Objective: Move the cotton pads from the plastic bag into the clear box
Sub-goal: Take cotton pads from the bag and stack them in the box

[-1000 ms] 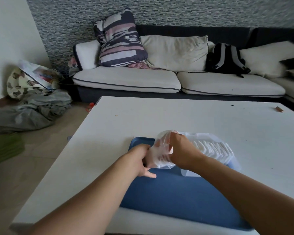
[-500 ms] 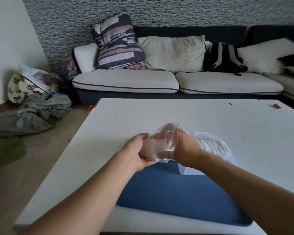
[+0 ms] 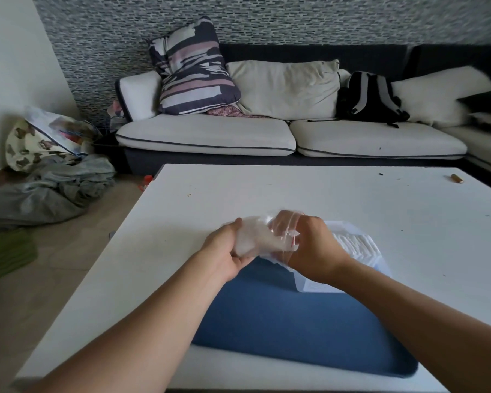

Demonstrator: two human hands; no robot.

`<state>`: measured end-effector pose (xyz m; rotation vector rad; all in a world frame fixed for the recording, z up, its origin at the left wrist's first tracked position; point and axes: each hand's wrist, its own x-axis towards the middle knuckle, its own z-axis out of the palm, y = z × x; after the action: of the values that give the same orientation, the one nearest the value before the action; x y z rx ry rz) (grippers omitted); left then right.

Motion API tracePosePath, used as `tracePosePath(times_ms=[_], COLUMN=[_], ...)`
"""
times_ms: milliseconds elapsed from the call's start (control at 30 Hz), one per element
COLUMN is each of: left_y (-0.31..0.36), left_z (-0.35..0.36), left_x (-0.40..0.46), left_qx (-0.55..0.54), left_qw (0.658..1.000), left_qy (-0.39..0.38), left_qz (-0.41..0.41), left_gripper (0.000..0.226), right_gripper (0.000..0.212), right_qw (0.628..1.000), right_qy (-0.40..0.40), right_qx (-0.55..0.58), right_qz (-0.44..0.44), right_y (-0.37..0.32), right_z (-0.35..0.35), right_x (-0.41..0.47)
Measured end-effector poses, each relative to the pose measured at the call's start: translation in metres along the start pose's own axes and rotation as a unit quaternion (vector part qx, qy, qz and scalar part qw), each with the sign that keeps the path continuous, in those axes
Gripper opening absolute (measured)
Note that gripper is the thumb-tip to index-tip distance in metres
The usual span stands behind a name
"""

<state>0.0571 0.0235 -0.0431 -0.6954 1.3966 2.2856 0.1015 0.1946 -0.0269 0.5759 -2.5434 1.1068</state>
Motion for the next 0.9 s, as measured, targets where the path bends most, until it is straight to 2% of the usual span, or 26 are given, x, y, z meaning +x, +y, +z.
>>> tracePosePath(times_ms=[100, 167, 200, 267, 300, 333, 400, 467, 533, 567, 600, 633, 667, 733, 767, 800, 900], left_y=[0.001, 0.000, -0.001, -0.005, -0.007, -0.009, -0.011, -0.013, -0.012, -0.013, -0.012, -0.013, -0.013, -0.018, -0.022, -0.025, -0.029], left_z=[-0.004, -0.008, -0.011, -0.017, -0.019, -0.021, -0.024, -0.016, -0.001, 0.011, 0.023, 0.038, 0.051, 0.068, 0.072, 0.074, 0.074], left_x=[0.008, 0.013, 0.018, 0.028, 0.030, 0.033, 0.038, 0.030, 0.009, -0.009, -0.029, -0.052, -0.074, -0.103, -0.110, -0.115, -0.115], left_qx=[-0.009, 0.002, 0.009, 0.051, 0.084, 0.113, 0.208, 0.307, 0.397, 0.410, 0.386, 0.316, 0.223, 0.043, -0.015, -0.045, -0.057], left_qw=[1.000, 1.000, 1.000, 0.998, 0.994, 0.988, 0.964, 0.926, 0.865, 0.848, 0.844, 0.867, 0.901, 0.961, 0.972, 0.974, 0.972], left_qy=[0.004, -0.004, -0.004, 0.012, 0.042, 0.070, 0.124, 0.190, 0.260, 0.251, 0.216, 0.159, 0.091, -0.053, -0.102, -0.131, -0.149], left_qz=[0.006, 0.020, 0.025, 0.034, 0.053, 0.077, 0.112, 0.111, 0.162, 0.224, 0.303, 0.352, 0.360, 0.267, 0.210, 0.180, 0.173], left_gripper=[0.021, 0.025, 0.036, 0.064, 0.061, 0.050, 0.045, 0.055, 0.063, 0.067, 0.067, 0.063, 0.054, 0.040, 0.041, 0.044, 0.041], right_gripper=[0.032, 0.041, 0.041, 0.026, 0.021, 0.022, 0.028, 0.029, 0.028, 0.028, 0.029, 0.032, 0.036, 0.042, 0.046, 0.050, 0.051], right_qw=[0.999, 0.994, 0.987, 0.980, 0.984, 0.982, 0.933, 0.896, 0.883, 0.876, 0.870, 0.868, 0.871, 0.881, 0.889, 0.901, 0.945], right_qy=[-0.031, -0.085, -0.117, -0.136, -0.123, -0.105, -0.081, -0.069, -0.053, -0.040, -0.027, -0.014, -0.001, 0.019, 0.019, 0.014, 0.001], right_qx=[-0.020, -0.056, -0.086, -0.103, -0.039, 0.072, 0.307, 0.406, 0.439, 0.456, 0.470, 0.475, 0.473, 0.456, 0.442, 0.422, 0.324], right_qz=[0.012, 0.044, 0.068, 0.107, 0.124, 0.141, 0.169, 0.167, 0.156, 0.152, 0.147, 0.141, 0.135, 0.126, 0.117, 0.103, 0.049], right_y=[0.005, 0.003, 0.001, -0.002, -0.002, -0.004, -0.006, -0.007, -0.012, -0.016, -0.019, -0.023, -0.027, -0.035, -0.039, -0.044, -0.049], right_z=[-0.005, -0.014, -0.020, -0.037, -0.047, -0.057, -0.076, -0.084, -0.081, -0.078, -0.073, -0.068, -0.064, -0.055, -0.052, -0.049, -0.045], right_x=[-0.003, -0.006, -0.007, -0.009, -0.011, -0.012, -0.016, -0.018, -0.017, -0.016, -0.015, -0.015, -0.014, -0.015, -0.016, -0.017, -0.022])
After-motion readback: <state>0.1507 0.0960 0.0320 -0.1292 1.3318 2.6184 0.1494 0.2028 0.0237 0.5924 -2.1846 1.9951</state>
